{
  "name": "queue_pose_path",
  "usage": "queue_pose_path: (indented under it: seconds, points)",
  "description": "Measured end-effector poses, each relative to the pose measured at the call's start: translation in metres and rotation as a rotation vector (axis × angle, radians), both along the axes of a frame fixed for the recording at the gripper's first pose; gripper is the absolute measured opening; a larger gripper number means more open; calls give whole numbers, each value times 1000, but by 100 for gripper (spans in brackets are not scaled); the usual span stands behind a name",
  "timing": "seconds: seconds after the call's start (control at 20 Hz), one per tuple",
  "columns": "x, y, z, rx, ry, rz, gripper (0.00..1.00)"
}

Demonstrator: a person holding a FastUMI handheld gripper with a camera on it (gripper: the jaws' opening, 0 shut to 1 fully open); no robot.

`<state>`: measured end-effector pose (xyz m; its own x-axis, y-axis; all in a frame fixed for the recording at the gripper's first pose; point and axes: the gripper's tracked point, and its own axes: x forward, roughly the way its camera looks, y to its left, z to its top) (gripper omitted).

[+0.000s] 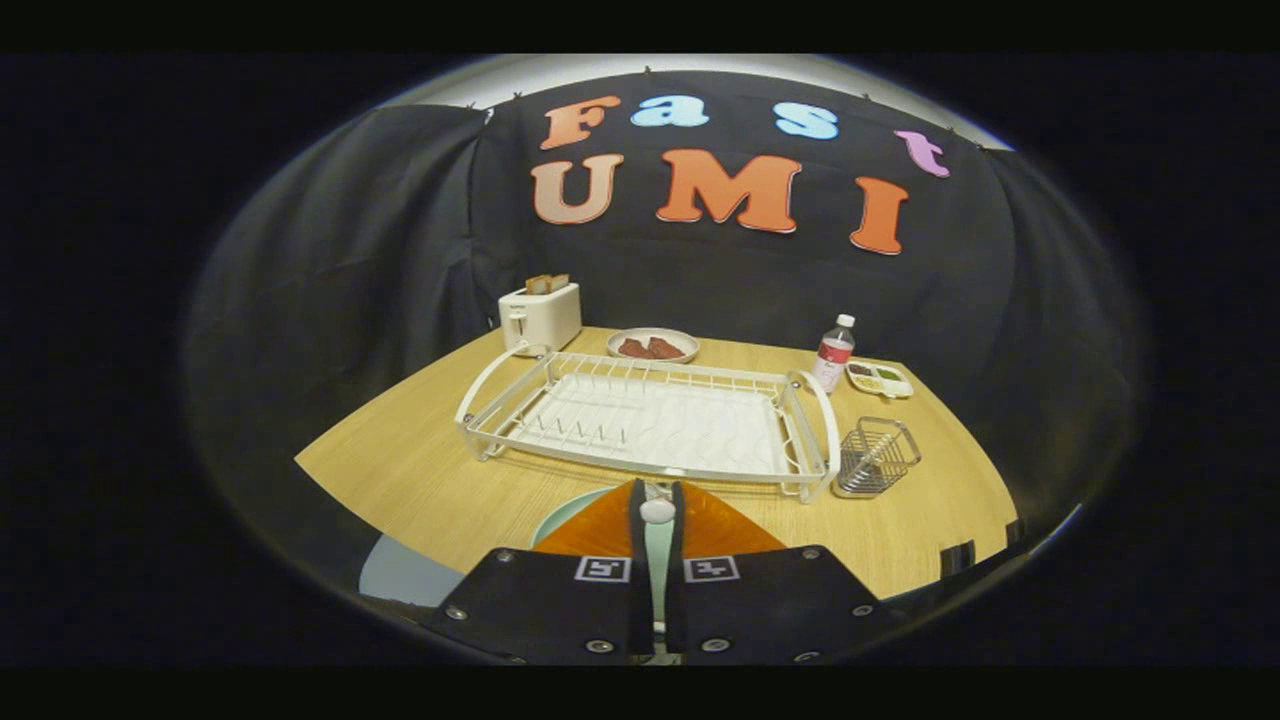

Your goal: Take the plate from the dish rack, then take the spoon from the basket and place it into the plate.

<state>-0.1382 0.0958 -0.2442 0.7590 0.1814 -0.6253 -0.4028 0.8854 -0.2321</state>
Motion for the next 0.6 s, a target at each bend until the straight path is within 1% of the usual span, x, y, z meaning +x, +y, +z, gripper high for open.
queue_pose_path:
  seconds: [0.2,0.3,0.45,0.6]
  points:
    - [-3,1,-24,-9,63,5,5]
    - [-5,-3,-33,-13,89,-12,6]
    - [-1,-2,-35,-8,96,-11,8]
    - [-4,-11,-50,-34,157,-43,13]
